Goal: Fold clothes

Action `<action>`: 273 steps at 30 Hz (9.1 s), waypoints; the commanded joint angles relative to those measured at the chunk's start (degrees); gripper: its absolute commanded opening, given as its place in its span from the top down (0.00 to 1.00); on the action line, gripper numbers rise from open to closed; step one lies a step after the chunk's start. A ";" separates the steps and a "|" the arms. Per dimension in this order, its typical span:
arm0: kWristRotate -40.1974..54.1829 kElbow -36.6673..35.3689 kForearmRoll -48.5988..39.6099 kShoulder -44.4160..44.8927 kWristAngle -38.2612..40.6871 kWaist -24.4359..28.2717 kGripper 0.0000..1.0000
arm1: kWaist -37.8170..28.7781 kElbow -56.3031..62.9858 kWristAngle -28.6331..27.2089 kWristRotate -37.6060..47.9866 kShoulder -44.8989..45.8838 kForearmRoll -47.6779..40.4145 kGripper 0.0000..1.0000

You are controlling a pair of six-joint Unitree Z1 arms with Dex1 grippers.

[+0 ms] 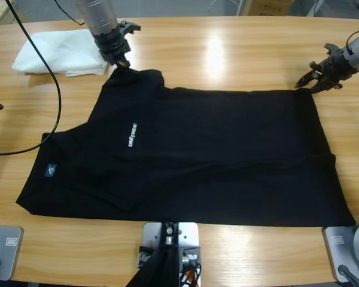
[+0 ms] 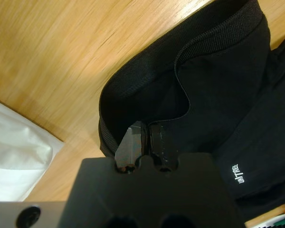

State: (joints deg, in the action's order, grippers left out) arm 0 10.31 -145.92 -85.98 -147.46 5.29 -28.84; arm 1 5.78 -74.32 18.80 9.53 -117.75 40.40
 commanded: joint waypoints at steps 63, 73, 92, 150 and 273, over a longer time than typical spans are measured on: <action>-14.26 65.87 9.08 36.60 6.49 -31.80 1.00 | -20.14 14.73 -8.02 14.80 32.23 30.58 1.00; -20.27 63.23 12.15 42.89 -4.97 -24.86 1.00 | -15.20 11.60 -10.17 8.70 34.78 16.32 1.00; -16.56 47.10 11.71 38.07 -16.45 -11.23 1.00 | -10.00 10.76 -8.06 8.84 29.79 7.54 1.00; -19.24 72.04 14.98 43.08 2.27 -31.01 0.00 | -10.91 15.95 -7.95 12.32 34.43 23.62 0.00; -6.33 55.52 15.90 40.46 1.81 -19.94 0.00 | -14.52 20.80 -7.55 10.86 28.91 16.20 0.00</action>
State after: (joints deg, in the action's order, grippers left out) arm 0 23.93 -104.93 -82.20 -122.84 12.54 -48.85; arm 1 -5.73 -55.23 11.38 20.77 -88.54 57.20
